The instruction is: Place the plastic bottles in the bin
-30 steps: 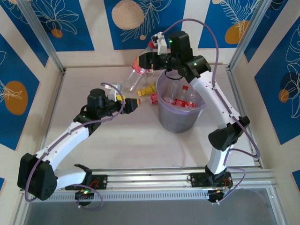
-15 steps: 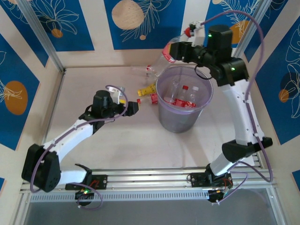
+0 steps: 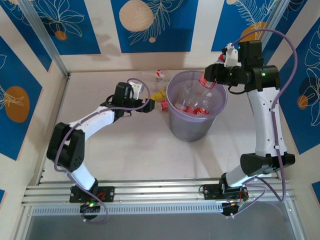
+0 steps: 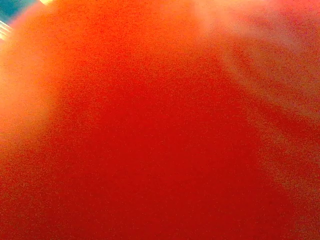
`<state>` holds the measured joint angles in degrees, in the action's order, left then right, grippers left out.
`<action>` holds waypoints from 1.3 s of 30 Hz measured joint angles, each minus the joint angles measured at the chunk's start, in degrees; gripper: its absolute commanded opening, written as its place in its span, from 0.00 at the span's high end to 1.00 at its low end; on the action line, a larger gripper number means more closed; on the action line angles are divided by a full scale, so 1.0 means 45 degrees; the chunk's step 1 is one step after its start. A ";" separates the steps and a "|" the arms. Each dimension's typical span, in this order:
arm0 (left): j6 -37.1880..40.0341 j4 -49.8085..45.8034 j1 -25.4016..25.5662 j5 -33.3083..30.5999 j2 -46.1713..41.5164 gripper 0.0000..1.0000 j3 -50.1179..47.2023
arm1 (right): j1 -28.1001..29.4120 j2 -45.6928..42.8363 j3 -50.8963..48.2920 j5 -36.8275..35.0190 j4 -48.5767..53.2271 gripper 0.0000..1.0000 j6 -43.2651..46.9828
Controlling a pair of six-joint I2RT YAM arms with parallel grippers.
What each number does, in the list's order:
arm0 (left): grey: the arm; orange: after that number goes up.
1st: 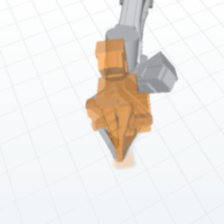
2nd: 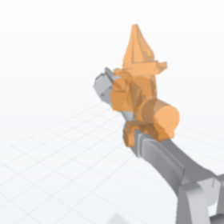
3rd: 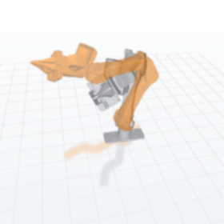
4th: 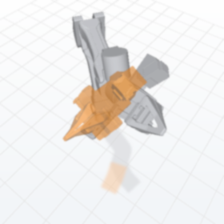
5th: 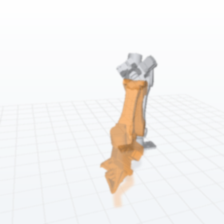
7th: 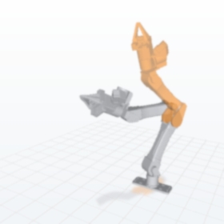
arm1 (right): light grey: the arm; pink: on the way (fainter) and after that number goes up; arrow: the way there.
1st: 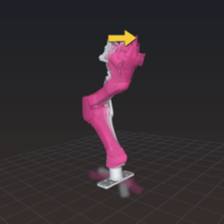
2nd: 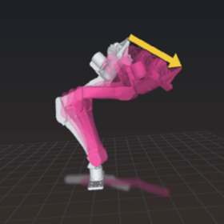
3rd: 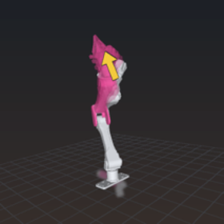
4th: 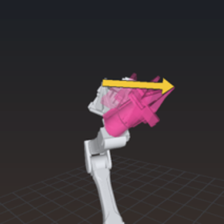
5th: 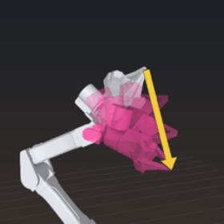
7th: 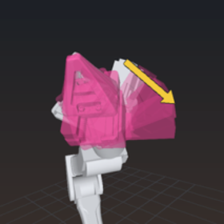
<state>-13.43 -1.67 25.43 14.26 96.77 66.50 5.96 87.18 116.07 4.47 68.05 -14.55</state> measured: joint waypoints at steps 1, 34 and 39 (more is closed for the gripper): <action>0.0121 -0.0151 0.0034 -0.0073 0.0296 0.05 0.0301 | 0.0000 0.0000 -0.0170 0.0005 0.0155 0.54 0.0044; 0.2404 -0.2307 0.0248 -0.0505 0.4420 0.09 0.3929 | 0.1064 0.2254 -0.4265 -0.0121 -0.1287 0.49 0.0248; 0.2409 -0.2317 0.0248 -0.0495 0.4629 0.09 0.3963 | 0.1229 0.2531 -0.4493 -0.0287 -0.1530 0.47 0.0272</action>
<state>-2.59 -12.10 26.55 12.03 117.60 84.33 11.49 98.56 95.85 3.18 61.17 -13.32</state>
